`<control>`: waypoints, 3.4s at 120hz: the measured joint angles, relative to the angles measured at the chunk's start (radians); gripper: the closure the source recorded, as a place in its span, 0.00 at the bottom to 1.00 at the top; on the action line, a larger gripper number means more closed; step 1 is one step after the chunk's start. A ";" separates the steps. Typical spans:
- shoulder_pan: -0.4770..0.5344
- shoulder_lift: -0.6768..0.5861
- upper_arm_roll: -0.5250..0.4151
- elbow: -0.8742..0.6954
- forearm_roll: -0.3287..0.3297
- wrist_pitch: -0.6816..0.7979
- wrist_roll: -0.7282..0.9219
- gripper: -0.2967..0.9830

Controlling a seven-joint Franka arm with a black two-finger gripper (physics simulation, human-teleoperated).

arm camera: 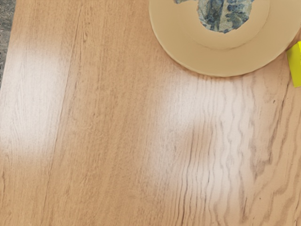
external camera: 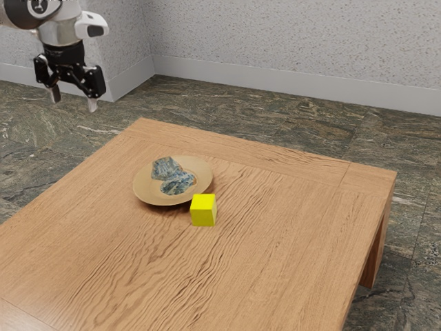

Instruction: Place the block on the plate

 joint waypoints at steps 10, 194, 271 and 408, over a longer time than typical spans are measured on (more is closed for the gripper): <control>-0.003 0.006 -0.001 0.002 0.004 0.005 -0.012 0.23; -0.071 0.651 -0.070 0.046 -0.328 0.568 -0.320 0.23; -0.064 0.732 -0.077 0.063 -0.347 0.603 -0.358 0.23; -0.090 0.544 -0.027 0.042 -0.242 0.569 -0.371 0.47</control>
